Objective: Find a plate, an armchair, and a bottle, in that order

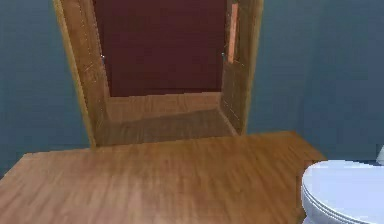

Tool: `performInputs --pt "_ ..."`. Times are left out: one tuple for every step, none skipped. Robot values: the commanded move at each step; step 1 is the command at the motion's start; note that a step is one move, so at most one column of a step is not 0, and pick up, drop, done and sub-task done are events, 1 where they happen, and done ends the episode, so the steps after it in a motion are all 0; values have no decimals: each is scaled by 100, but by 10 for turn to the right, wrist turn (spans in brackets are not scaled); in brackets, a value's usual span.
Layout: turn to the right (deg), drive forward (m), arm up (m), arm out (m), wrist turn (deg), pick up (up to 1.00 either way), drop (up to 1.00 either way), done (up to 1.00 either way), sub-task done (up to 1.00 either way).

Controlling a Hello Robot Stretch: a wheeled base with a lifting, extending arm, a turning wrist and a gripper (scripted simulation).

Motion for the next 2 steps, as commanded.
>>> performInputs --pt "0 100 0 0 0 0 0 0 0" --pt "0 100 0 0 0 0 0 0 0"
